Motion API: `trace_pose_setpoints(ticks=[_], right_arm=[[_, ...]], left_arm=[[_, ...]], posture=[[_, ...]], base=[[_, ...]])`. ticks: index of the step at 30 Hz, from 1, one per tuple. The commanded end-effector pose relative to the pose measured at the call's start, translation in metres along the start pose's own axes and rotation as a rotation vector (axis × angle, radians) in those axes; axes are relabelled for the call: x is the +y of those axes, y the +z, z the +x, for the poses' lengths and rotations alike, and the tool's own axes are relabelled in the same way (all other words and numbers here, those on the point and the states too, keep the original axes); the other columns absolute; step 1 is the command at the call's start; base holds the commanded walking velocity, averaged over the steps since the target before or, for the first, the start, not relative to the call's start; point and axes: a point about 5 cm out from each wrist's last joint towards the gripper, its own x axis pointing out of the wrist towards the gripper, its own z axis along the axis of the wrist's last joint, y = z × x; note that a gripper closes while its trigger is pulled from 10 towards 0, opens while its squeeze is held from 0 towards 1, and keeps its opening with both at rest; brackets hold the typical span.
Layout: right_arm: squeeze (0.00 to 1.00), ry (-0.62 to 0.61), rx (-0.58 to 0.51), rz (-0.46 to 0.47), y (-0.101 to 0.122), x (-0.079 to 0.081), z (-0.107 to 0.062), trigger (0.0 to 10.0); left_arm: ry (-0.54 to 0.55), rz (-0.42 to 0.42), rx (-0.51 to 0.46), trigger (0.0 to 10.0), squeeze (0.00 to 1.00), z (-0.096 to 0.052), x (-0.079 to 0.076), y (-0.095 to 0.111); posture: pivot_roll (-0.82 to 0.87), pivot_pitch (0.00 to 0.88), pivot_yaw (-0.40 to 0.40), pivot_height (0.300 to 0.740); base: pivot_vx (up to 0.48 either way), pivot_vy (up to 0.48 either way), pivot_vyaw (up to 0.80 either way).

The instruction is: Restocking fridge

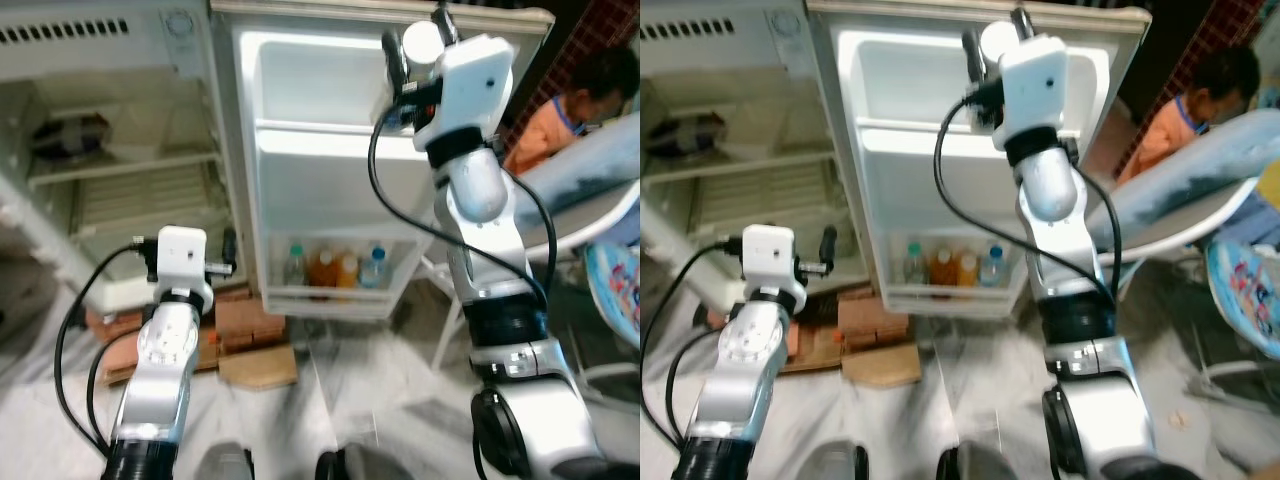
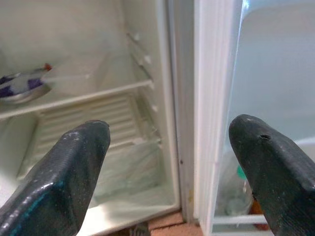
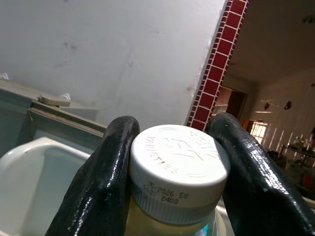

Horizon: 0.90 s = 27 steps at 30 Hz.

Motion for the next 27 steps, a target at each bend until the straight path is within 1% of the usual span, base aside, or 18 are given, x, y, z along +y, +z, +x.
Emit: trace_pose_setpoints(ticks=[1, 4, 6, 9, 14, 16, 17, 18, 19, 20, 23, 25, 27], right_arm=[[0.00, -0.019, -0.067, -0.014, 0.012, -0.002, 0.007, 10.0], [0.00, -0.039, -0.069, -0.018, 0.010, -0.003, 0.010, 10.0], [0.00, -0.068, -0.074, -0.026, 0.005, 0.000, 0.014, 10.0], [0.00, -0.088, -0.081, -0.061, 0.000, 0.006, 0.018, 10.0], [0.00, -0.122, -0.083, -0.103, -0.004, 0.009, 0.026, 10.0], [0.00, -0.128, -0.073, -0.119, -0.009, 0.012, 0.030, 10.0], [0.00, -0.128, -0.073, -0.119, -0.009, 0.012, 0.030, 10.0], [0.00, -0.128, -0.064, -0.123, -0.013, 0.013, 0.031, 10.0], [0.00, -0.132, -0.033, -0.134, -0.021, 0.015, 0.031, 10.0], [0.00, -0.134, -0.024, -0.137, -0.023, 0.016, 0.031, 10.0], [0.00, -0.139, -0.009, -0.155, -0.025, 0.018, 0.035, 10.0], [0.00, -0.153, -0.009, -0.173, -0.026, 0.019, 0.037, 10.0], [0.00, -0.162, 0.004, -0.173, -0.028, 0.019, 0.037, 10.0]], left_arm=[[0.015, 0.013, 0.007, 10.0, 0.00, 0.000, 0.004, 0.000], [0.021, 0.016, 0.006, 10.0, 0.00, 0.001, 0.005, 0.000], [0.024, 0.025, 0.005, 10.0, 0.00, 0.001, 0.005, 0.002], [0.025, 0.030, 0.000, 10.0, 0.00, 0.000, 0.004, 0.004], [0.039, 0.036, -0.003, 10.0, 0.00, -0.005, 0.009, 0.007], [0.056, 0.045, 0.004, 10.0, 0.00, -0.011, 0.014, 0.005], [0.056, 0.045, 0.004, 10.0, 0.00, -0.011, 0.014, 0.005], [0.060, 0.043, 0.004, 10.0, 0.00, -0.013, 0.014, 0.006], [0.056, 0.039, -0.005, 10.0, 0.00, -0.017, 0.014, 0.008], [0.055, 0.039, -0.008, 10.0, 0.00, -0.018, 0.013, 0.008], [0.058, 0.046, -0.003, 10.0, 0.00, -0.024, 0.013, 0.008], [0.068, 0.049, 0.010, 10.0, 0.00, -0.031, 0.015, 0.006], [0.069, 0.051, 0.015, 10.0, 0.00, -0.033, 0.015, 0.006]], posture=[[0.07, 0.081, -0.076, 0.740], [0.08, 0.083, -0.077, 0.740], [0.11, 0.090, -0.080, 0.740], [0.14, 0.101, -0.084, 0.740], [0.17, 0.115, -0.094, 0.740], [0.20, 0.130, -0.108, 0.740], [0.20, 0.130, -0.108, 0.740], [0.22, 0.138, -0.115, 0.740], [0.24, 0.151, -0.122, 0.740], [0.24, 0.151, -0.122, 0.740], [0.26, 0.172, -0.128, 0.740], [0.27, 0.184, -0.130, 0.740], [0.27, 0.186, -0.130, 0.740]], base=[[0.000, 0.000, 0.00], [0.000, 0.000, 0.00], [0.000, 0.000, 0.00], [0.000, 0.000, 0.00], [0.000, 0.000, 0.00], [0.000, 0.000, 0.00], [0.000, 0.000, 0.00], [0.000, 0.000, 0.00], [0.000, 0.000, 0.00], [0.000, 0.000, 0.00], [0.000, 0.000, 0.00], [0.000, 0.000, 0.00], [0.000, 0.000, 0.00]])
